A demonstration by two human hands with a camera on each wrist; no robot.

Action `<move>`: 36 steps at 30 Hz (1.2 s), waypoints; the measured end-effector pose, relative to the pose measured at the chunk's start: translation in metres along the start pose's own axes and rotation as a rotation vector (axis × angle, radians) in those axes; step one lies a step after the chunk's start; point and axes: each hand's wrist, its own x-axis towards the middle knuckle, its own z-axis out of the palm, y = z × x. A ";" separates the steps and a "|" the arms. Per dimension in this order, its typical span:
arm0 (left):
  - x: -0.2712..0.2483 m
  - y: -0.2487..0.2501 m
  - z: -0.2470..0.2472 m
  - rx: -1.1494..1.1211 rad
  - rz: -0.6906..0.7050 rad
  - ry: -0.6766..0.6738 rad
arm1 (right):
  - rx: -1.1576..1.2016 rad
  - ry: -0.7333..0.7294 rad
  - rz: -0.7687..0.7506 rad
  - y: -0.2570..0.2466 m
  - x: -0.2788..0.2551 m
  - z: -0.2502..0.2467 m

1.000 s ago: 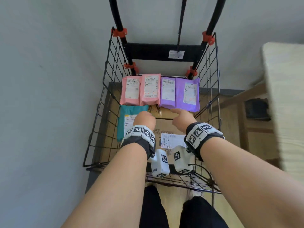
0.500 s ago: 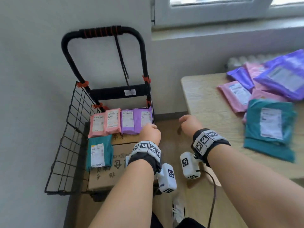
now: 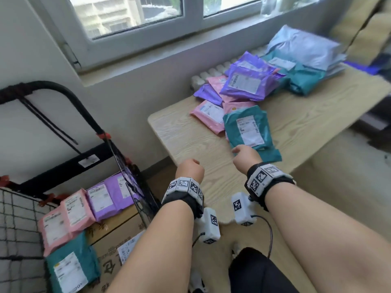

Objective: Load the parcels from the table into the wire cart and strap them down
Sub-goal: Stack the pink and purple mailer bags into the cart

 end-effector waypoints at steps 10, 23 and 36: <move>0.062 0.092 0.074 -0.051 -0.070 -0.032 | -0.051 0.000 0.116 0.066 0.107 -0.066; 0.117 0.135 0.133 -0.218 -0.294 0.045 | -0.120 -0.129 0.063 0.091 0.217 -0.075; 0.101 0.124 0.125 -0.314 -0.329 0.227 | -0.103 -0.074 -0.043 0.074 0.213 -0.077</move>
